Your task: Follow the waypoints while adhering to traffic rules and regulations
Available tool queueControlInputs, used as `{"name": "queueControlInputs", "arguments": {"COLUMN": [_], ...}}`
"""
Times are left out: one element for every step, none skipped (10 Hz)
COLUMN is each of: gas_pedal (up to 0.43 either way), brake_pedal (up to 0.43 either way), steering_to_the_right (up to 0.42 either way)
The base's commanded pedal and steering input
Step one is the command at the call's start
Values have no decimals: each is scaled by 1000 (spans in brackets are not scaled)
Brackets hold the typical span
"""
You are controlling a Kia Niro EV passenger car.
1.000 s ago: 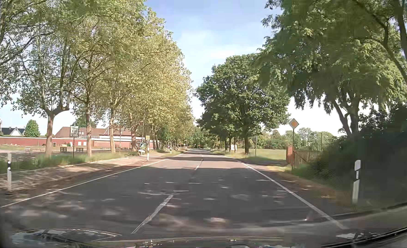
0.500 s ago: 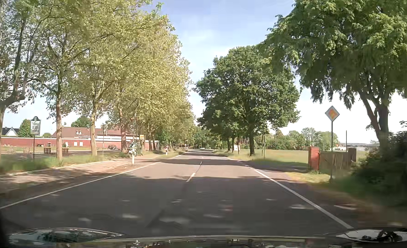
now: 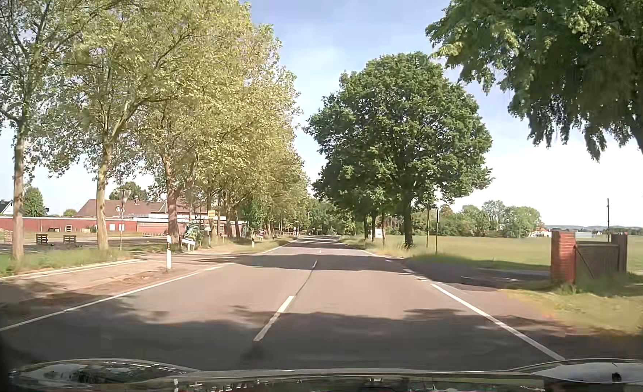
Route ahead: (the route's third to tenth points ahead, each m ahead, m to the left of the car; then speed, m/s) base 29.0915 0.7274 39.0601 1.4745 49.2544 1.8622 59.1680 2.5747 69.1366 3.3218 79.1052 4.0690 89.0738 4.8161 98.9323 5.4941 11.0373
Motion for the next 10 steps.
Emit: {"name": "queueControlInputs", "arguments": {"gas_pedal": [287,287,287,287,287,287,287,287,280,280], "brake_pedal": [0,0,0,0,0,0,0,0,0,0], "steering_to_the_right": [-8,-7,-7,-7,-8,-8,-7,-8,-8,-8]}}
